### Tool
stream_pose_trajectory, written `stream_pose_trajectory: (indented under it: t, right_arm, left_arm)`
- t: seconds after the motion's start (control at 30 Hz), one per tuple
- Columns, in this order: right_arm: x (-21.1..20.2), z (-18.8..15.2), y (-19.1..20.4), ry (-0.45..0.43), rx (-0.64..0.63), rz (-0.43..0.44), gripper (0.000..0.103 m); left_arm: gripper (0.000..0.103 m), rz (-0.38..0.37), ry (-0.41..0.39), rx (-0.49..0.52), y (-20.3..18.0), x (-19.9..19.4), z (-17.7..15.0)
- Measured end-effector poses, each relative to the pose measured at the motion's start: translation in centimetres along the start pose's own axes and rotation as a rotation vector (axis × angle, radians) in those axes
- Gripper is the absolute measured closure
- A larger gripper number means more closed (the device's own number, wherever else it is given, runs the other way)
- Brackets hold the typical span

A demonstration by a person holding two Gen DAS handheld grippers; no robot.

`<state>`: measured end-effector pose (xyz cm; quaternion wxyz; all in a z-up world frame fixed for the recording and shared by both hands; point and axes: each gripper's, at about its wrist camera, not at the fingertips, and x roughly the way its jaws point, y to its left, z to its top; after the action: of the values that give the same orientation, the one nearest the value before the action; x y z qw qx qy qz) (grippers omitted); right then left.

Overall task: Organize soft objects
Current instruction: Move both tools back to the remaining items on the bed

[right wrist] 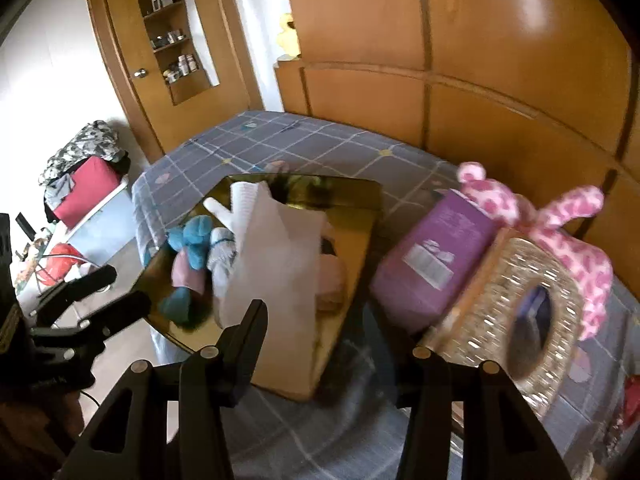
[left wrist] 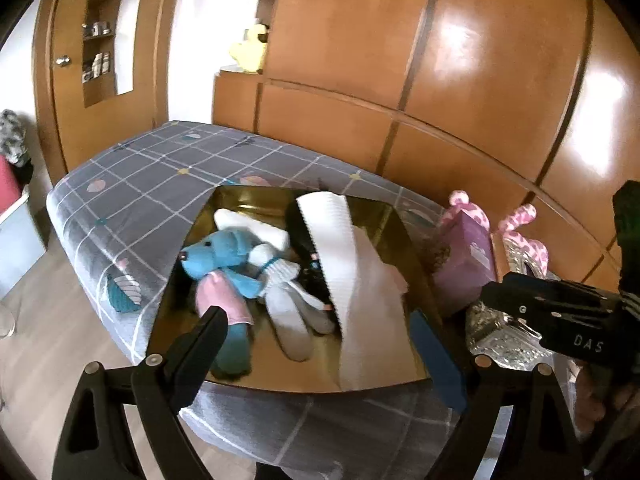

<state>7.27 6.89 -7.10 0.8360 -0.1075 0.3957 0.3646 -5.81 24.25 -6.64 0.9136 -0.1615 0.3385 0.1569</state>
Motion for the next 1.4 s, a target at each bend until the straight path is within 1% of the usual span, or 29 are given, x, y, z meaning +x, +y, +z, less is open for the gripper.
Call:
stream_pose_trajectory:
  t: [0.2,0.5,0.73,0.9,1.1,1.17,1.3,1.4]
  right_arm:
    - [-1.8,-1.9,-2.9,-0.018,0.056,-0.043,0.053]
    - [-4.5,-4.9,-8.6,-0.030,0.171,-0.133,0.053]
    - [-6.9,-7.3,-13.5,-0.039,0.260,-0.226,0.053]
    - [-9.9,-9.8,-18.0,-0.059,0.359,-0.307,0.053]
    - [-14.6,-13.3,-23.9,-0.097,0.493,-0.459,0.053]
    - [-16.2,-14.7,-26.0,-0.119,0.553,-0.529,0.053]
    - [-19.4,-18.7,-30.5,-0.173,0.754,-0.660,0.053]
    - [-21.6,-22.7,-33.7,-0.217,0.926,-0.763,0.053]
  left_arm:
    - [0.010,-0.019,0.006,0.047,-1.9,-0.2,-0.3]
    - [0.010,-0.057,0.005,0.127,-5.0,-0.6,-0.6]
    - [0.010,-0.082,0.006,0.182,-7.0,-0.8,-0.8]
    - [0.010,-0.106,0.010,0.223,-8.8,-0.8,-0.9]
    - [0.010,-0.151,0.011,0.285,-11.5,-1.0,-0.9]
    - [0.010,-0.175,0.013,0.309,-12.8,-1.0,-0.8]
    - [0.010,-0.229,0.017,0.357,-15.3,-1.1,-0.9]
    - [0.010,-0.278,0.031,0.406,-17.6,-1.1,-1.3]
